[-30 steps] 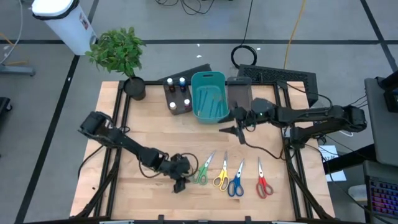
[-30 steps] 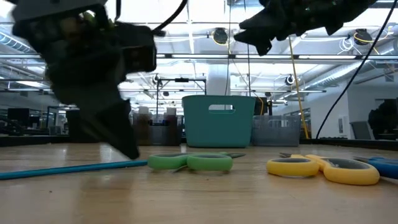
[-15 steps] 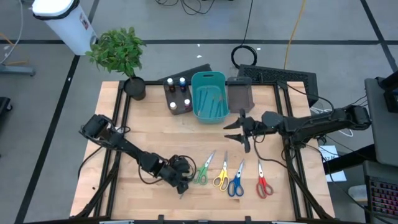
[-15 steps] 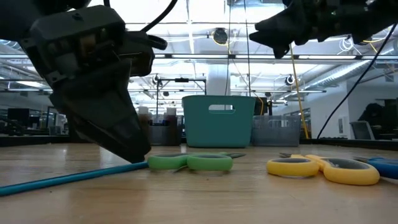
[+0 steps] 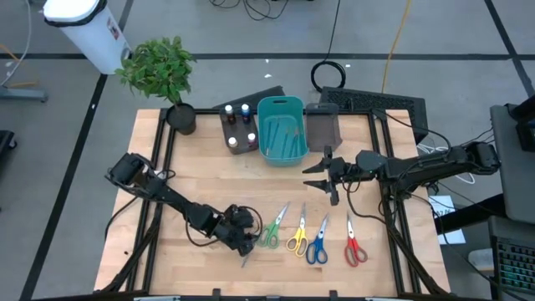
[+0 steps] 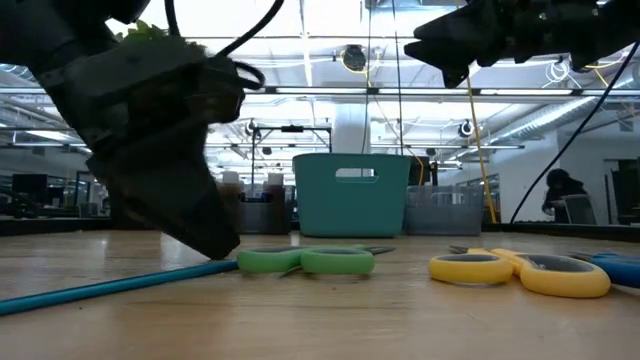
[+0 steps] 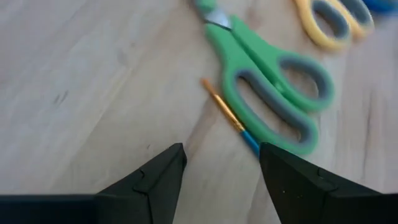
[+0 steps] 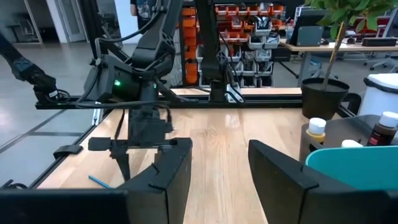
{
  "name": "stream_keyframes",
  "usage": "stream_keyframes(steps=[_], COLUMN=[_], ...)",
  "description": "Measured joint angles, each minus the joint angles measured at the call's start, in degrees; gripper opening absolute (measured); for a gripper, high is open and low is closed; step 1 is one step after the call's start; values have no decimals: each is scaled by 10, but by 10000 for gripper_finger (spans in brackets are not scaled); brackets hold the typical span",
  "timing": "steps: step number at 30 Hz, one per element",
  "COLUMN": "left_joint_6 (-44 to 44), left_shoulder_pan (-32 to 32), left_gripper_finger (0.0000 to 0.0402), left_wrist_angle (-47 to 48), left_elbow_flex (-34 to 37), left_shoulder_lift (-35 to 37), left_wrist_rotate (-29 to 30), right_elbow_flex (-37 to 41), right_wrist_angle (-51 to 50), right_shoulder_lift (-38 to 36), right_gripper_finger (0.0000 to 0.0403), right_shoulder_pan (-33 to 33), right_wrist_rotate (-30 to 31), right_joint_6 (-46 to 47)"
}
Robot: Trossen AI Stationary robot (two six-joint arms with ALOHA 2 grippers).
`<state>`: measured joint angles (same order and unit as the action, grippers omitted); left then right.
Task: Pick & Place Paint Supplies
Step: Put the blue paint brush into the blue bin
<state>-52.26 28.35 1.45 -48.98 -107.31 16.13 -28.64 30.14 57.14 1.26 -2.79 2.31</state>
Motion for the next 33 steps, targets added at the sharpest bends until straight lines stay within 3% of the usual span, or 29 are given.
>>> stream_keyframes(steps=[3, 6, 12, 22, 28, 33], left_joint_6=[146, 237, 343, 321, 240, 237], left_shoulder_pan=[16, 35, 52, 40, 36, 36], left_gripper_finger=[211, 171, 19, 7, 8, 4], left_wrist_angle=[-63, -67, -76, -168, -78, -35], left_elbow_flex=[3, -8, -26, -30, -34, -33], left_shoulder_lift=[16, 39, 43, -42, -48, -26], left_wrist_rotate=[2, -6, -22, -60, -80, -80], right_elbow_flex=[0, 0, 0, 0, 0, 0], right_wrist_angle=[0, 0, -4, -5, -10, -12], right_shoulder_lift=[0, 0, 0, 0, 0, 0], right_gripper_finger=[147, 147, 146, 144, 144, 142], right_shoulder_pan=[0, 0, 0, 0, 0, 0], right_wrist_rotate=[0, 0, -2, -2, -2, -2], right_joint_6=[0, 0, 0, 0, 0, 0])
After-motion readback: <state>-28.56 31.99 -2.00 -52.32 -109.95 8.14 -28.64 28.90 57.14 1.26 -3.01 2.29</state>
